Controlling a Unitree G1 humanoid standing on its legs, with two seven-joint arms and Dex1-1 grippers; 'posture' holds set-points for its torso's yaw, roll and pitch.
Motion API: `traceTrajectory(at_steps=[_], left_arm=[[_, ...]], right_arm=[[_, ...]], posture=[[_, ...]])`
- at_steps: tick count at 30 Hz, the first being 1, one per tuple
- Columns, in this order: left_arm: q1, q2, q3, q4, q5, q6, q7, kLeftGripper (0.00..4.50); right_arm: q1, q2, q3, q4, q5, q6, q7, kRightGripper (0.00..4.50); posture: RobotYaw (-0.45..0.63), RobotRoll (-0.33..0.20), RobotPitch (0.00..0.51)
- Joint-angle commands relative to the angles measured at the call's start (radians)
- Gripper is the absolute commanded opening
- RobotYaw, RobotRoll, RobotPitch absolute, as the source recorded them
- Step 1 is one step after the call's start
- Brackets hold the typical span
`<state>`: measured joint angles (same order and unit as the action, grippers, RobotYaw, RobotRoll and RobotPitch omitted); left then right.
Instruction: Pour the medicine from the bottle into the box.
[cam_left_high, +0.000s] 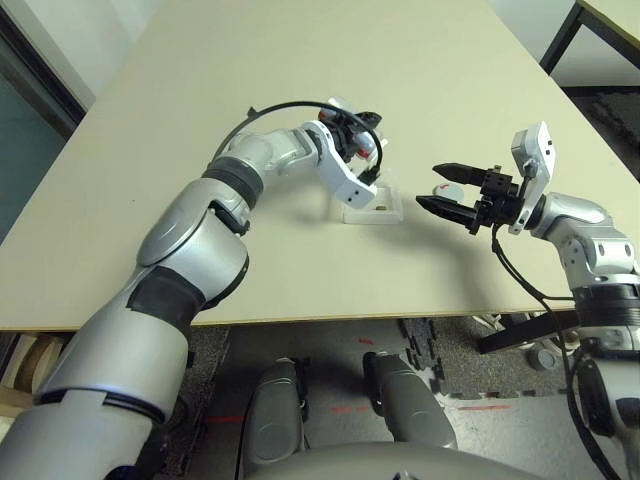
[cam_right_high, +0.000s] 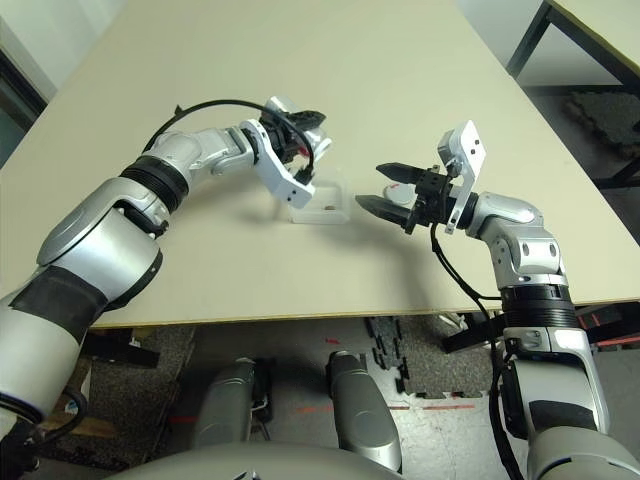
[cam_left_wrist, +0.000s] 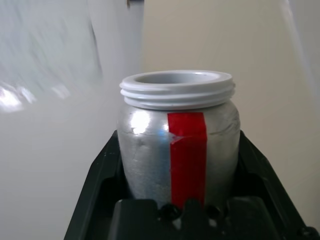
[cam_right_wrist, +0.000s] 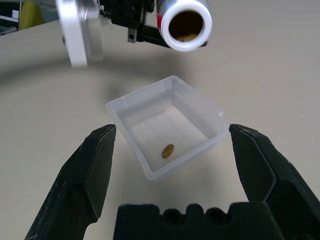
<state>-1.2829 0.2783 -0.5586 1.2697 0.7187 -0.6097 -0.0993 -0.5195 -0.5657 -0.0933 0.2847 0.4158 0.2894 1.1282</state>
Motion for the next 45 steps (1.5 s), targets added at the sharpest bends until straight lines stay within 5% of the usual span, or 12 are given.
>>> traceTrajectory(at_steps=[1,7,14,27,45], left_arm=[[0.074,-0.027,0.255,0.000,-0.311,0.126,-0.240,2.64],[0.193,-0.046,0.522,-0.099,-0.606,0.304,-0.395,2.64],[0.293,-0.055,0.676,-0.188,-0.779,0.418,-0.402,2.64],[0.374,-0.093,0.741,-0.156,-0.857,0.295,-0.444,2.64],[0.395,-0.084,0.698,-0.083,-0.786,0.262,-0.390,2.64]], right_arm=[[0.009,-0.008,0.010,0.014,-0.012,-0.021,0.012,4.50],[0.013,-0.009,0.019,0.022,-0.026,-0.036,0.024,4.50],[0.007,-0.007,0.024,0.036,-0.037,-0.045,0.035,4.50],[-0.002,-0.016,0.023,0.042,-0.049,-0.047,0.046,4.50],[0.011,-0.023,0.021,0.035,-0.049,-0.049,0.040,4.50]], posture=[[-0.14,0.000,0.137],[-0.14,0.000,0.137],[-0.12,0.000,0.136],[-0.14,0.000,0.132],[-0.15,0.000,0.141]])
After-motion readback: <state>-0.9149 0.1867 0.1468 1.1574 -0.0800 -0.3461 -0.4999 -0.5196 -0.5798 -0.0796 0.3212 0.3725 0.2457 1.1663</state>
